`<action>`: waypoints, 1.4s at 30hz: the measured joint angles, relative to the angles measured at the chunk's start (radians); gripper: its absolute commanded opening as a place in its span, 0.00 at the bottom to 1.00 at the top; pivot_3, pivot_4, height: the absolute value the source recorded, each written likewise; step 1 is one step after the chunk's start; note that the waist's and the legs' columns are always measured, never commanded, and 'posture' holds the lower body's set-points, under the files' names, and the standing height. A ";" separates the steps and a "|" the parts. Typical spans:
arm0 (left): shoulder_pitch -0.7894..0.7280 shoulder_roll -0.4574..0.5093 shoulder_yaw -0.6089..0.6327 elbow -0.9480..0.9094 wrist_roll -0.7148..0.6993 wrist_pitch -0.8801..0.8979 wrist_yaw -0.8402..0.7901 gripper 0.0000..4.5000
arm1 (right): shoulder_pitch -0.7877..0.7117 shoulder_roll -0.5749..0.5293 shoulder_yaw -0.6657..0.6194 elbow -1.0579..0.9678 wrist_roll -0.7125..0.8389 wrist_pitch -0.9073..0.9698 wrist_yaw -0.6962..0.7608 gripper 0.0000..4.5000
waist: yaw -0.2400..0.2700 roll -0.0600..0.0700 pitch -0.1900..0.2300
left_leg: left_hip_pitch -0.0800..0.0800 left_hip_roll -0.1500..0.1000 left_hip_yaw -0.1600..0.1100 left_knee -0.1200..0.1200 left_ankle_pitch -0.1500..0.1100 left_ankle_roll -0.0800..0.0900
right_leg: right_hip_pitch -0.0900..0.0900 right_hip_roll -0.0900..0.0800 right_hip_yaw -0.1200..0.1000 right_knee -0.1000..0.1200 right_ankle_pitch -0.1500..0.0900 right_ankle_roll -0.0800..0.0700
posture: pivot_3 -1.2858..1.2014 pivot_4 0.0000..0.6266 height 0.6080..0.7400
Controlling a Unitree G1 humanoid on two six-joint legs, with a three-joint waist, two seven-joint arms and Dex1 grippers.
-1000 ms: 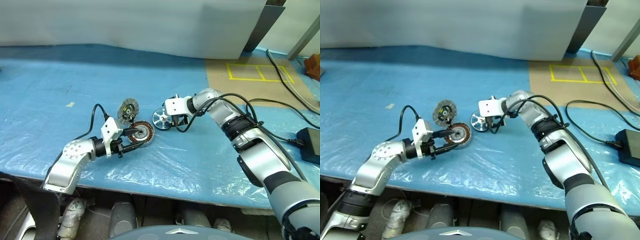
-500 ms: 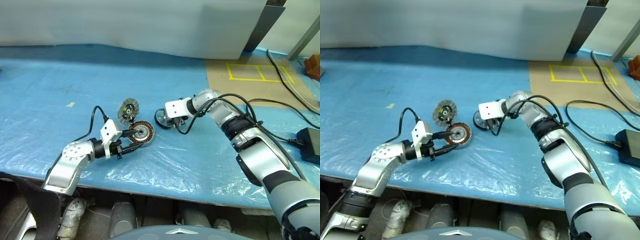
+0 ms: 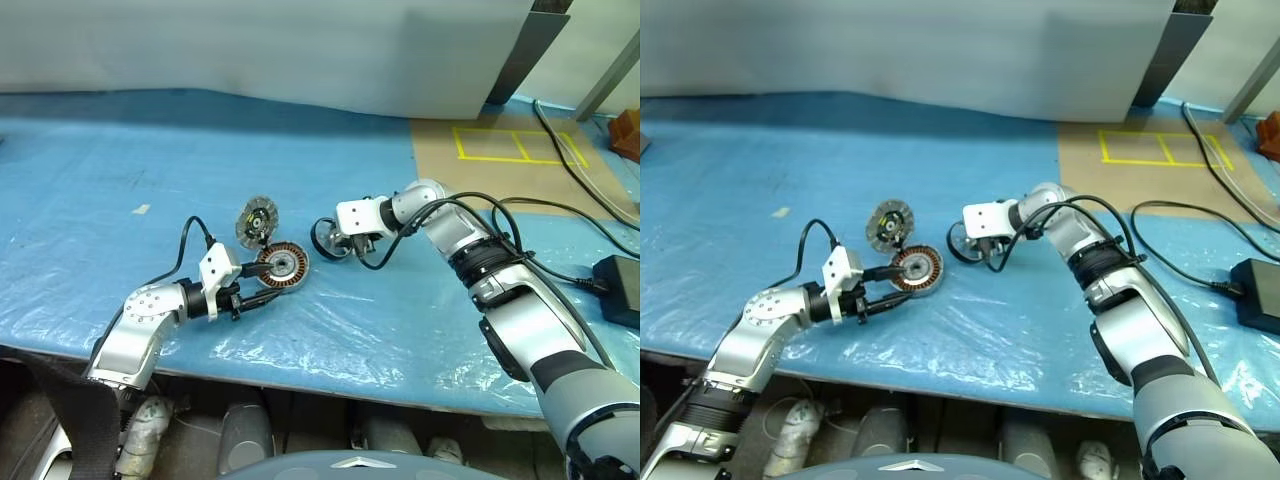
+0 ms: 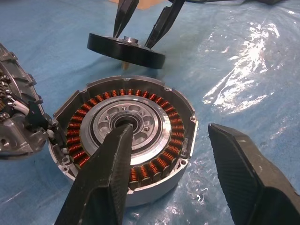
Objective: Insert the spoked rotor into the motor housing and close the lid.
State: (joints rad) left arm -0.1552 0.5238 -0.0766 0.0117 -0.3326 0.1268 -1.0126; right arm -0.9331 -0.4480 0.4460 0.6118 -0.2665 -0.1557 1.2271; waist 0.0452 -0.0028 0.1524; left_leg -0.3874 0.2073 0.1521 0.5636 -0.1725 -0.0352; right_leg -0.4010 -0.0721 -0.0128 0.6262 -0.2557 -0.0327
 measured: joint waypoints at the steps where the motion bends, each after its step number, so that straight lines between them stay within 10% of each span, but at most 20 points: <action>1: 0.000 0.000 0.000 -0.003 -0.006 0.003 -0.004 0.60 | 0.017 -0.016 -0.003 -0.047 0.022 0.032 0.036 0.29 | 0.001 0.000 0.000 | 0.000 0.000 0.000 0.000 0.000 0.000 | 0.000 0.000 0.000 0.000 0.000 0.000 | 0.52 0.24 1.00; 10: 0.021 0.007 0.004 -0.031 -0.035 -0.003 -0.049 0.60 | 0.097 -0.083 -0.014 -0.418 0.184 0.253 0.219 0.29 | -0.006 0.000 0.000 | 0.002 0.000 0.000 -0.001 -0.001 0.002 | 0.000 0.001 0.001 0.001 0.000 0.000 | 0.52 0.24 1.00; 19: 0.069 0.065 0.074 -0.007 -0.039 -0.023 -0.072 0.60 | 0.021 0.102 -0.056 -0.368 0.249 0.343 0.052 0.29 | 0.009 -0.001 0.001 | 0.001 0.000 0.000 -0.001 0.000 -0.003 | 0.000 0.001 0.001 -0.002 0.000 -0.001 | 0.52 0.24 1.00; 42: 0.046 0.088 0.113 -0.041 -0.041 0.013 -0.033 0.60 | 0.131 0.095 0.004 -0.353 0.214 0.295 -0.021 0.29 | 0.002 -0.002 0.002 | 0.001 0.000 0.000 -0.002 0.000 -0.006 | 0.000 0.000 0.000 -0.002 0.001 0.000 | 0.52 0.24 1.00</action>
State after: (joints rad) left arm -0.1094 0.6123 0.0367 -0.0290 -0.3732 0.1396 -1.0452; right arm -0.8022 -0.3534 0.4499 0.2585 -0.0524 0.1392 1.2060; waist 0.0474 -0.0048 0.1539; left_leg -0.3866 0.2070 0.1520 0.5616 -0.1727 -0.0411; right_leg -0.4010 -0.0717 -0.0125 0.6247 -0.2551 -0.0329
